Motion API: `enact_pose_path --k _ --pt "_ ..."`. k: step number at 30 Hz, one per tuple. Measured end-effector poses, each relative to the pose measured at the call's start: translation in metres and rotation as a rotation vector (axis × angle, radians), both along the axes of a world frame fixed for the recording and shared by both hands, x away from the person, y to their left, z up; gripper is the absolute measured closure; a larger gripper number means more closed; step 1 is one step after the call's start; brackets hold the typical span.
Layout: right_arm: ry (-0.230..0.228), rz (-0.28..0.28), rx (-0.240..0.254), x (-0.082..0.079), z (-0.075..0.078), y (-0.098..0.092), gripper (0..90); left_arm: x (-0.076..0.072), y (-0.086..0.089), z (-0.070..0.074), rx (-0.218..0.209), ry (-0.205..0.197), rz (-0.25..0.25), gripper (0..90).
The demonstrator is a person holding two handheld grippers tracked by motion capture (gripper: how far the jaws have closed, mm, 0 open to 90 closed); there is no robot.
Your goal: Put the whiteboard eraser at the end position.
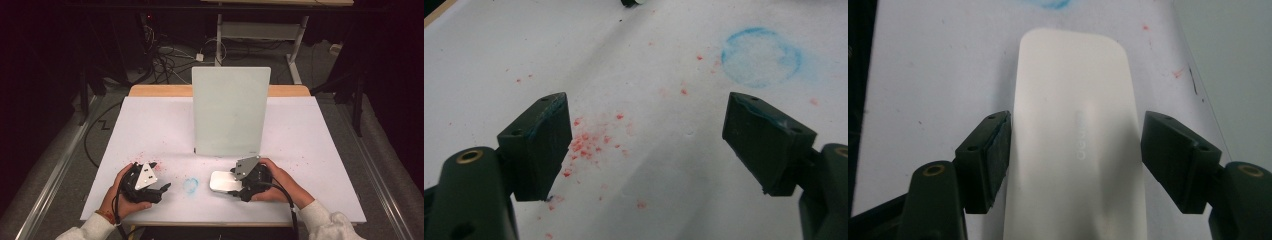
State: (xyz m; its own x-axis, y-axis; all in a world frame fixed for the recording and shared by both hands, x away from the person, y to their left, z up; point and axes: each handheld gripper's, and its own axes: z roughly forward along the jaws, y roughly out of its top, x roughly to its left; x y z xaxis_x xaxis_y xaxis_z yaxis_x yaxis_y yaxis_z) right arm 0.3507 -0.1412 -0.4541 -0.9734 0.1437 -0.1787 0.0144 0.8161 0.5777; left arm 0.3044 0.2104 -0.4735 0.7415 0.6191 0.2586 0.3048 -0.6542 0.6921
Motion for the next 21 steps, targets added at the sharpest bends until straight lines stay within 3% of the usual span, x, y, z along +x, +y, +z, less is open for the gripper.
enact_pose_path --k 2,4,14,21 --pt "0.011 0.0 0.049 0.0 0.005 -0.004 31.3 0.0 0.0 0.0 0.002 0.0 0.0 19.3" --pt "-0.012 -0.021 0.078 -0.002 0.01 -0.007 30.7 0.0 0.0 0.0 0.002 0.001 -0.001 19.3" --pt "-0.158 -0.152 0.139 -0.007 0.025 -0.021 30.3 -0.001 0.0 0.001 0.001 -0.002 0.001 19.3" --pt "-0.222 -0.245 0.172 -0.006 0.034 -0.035 28.8 -0.001 0.0 0.0 -0.001 0.0 0.0 19.3"
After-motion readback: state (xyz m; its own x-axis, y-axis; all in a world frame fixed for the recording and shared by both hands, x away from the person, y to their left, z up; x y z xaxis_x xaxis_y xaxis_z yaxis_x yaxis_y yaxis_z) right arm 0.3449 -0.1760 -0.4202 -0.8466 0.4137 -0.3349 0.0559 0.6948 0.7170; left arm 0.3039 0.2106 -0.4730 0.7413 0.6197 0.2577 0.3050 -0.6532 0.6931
